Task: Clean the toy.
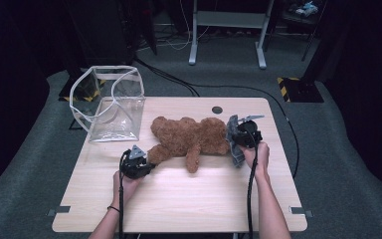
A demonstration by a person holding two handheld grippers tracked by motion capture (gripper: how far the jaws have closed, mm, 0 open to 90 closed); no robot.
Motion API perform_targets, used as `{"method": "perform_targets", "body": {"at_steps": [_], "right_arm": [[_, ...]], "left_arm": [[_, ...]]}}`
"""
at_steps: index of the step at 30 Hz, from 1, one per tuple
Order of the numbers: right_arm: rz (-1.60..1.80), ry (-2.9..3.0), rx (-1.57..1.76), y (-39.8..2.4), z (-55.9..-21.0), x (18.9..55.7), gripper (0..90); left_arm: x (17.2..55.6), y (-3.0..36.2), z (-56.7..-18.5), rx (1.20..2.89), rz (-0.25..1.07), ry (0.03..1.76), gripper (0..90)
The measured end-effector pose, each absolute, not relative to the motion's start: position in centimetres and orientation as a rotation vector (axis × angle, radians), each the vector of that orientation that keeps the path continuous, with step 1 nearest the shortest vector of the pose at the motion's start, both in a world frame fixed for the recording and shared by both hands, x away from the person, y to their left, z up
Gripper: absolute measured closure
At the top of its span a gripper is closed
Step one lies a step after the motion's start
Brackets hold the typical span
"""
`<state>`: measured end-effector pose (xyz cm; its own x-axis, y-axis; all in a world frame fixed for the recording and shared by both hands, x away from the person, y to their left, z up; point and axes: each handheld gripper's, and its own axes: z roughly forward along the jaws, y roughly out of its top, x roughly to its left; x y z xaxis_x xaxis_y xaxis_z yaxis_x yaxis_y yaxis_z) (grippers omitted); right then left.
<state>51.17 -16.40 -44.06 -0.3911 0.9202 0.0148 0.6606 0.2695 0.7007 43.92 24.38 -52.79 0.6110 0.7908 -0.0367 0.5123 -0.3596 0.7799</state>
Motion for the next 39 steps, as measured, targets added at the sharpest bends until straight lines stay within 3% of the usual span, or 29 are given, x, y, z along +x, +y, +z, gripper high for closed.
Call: {"method": "perform_targets", "body": {"at_steps": [6,12,22,33,39], "right_arm": [[0.903,2.109,1.379,-15.0,-42.1,52.3,77.5],[0.832,2.193,1.404,-13.6,-44.5,54.1,78.0],[0.744,2.366,1.423,-14.5,-47.7,52.2,78.0],[0.944,2.153,1.337,-15.3,-41.1,50.2,77.4],[0.946,2.202,1.270,-12.6,-40.7,50.3,77.3]], "left_arm": [[43.9,24.4,-52.8,2.042,0.447,1.025,66.7],[43.9,24.4,-52.8,2.040,0.445,1.027,66.7],[43.9,24.4,-52.8,2.039,0.446,1.028,66.7],[43.9,24.4,-52.8,2.041,0.446,1.028,66.6],[43.9,24.4,-52.8,2.040,0.446,1.029,66.6]]}}
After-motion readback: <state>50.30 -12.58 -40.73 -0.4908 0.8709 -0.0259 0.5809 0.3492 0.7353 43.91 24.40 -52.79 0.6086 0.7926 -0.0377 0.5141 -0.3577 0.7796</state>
